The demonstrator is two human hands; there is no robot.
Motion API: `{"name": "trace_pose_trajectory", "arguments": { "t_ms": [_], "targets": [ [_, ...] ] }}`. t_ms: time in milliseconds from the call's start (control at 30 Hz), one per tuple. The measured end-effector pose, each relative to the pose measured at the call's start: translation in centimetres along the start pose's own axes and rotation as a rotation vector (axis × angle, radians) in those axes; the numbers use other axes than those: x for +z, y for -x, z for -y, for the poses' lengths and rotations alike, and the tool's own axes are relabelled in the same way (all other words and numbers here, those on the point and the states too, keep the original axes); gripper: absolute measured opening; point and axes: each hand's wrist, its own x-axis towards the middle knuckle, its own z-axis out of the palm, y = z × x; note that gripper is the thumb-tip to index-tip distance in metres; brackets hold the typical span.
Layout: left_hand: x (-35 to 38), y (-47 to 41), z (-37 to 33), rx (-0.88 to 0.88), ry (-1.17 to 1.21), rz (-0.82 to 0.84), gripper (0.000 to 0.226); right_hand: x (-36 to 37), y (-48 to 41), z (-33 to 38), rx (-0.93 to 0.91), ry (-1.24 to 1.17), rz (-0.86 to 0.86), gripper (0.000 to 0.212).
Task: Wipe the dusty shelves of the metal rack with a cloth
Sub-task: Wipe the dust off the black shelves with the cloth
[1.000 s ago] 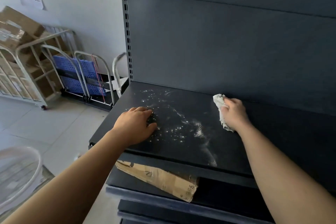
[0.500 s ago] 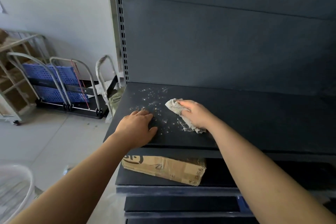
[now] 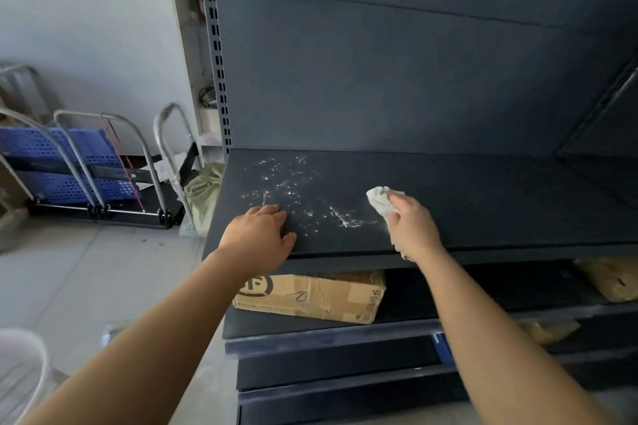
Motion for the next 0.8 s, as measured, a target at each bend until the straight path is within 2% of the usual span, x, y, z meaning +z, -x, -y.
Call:
{"name": "trace_pose_trajectory", "arguments": {
  "t_ms": [133,233,300,400,500,567,667,733,800],
  "targets": [
    [-0.4,0.5,0.1,0.001,0.005,0.007,0.054,2.1,3.2,5.6,-0.159,-0.031,-0.052,0.048],
    [-0.8,0.8,0.3,-0.008,-0.012,0.015,0.054,1.8,3.9,7.2,-0.235,-0.217,-0.016,0.049],
    [-0.9,0.9,0.5,-0.019,-0.027,0.015,0.056,0.2,3.4,6.5,-0.179,-0.290,-0.080,0.048],
    [-0.9,0.7,0.6,-0.029,-0.028,0.013,0.057,-2.0,1.2,1.5,0.064,-0.205,-0.211,0.047],
    [-0.7,0.1,0.0,-0.020,-0.021,0.020,0.056,-2.0,0.4,-3.1,0.207,0.006,-0.128,0.047],
    [-0.5,-0.3,-0.5,-0.027,-0.021,0.024,0.053,-0.6,0.4,-2.5,0.157,0.054,-0.110,0.047],
    [-0.5,-1.1,-1.3,-0.043,-0.024,0.026,0.053,1.0,0.8,1.2,-0.045,0.031,-0.055,0.046],
    [-0.5,-1.6,-1.9,-0.048,-0.035,0.030,0.053,1.1,0.9,3.2,-0.169,-0.160,0.034,0.045],
    [-0.7,-2.3,-2.3,-0.051,-0.037,0.030,0.054,0.2,0.2,3.2,-0.192,-0.339,0.058,0.046]
  ]
}}
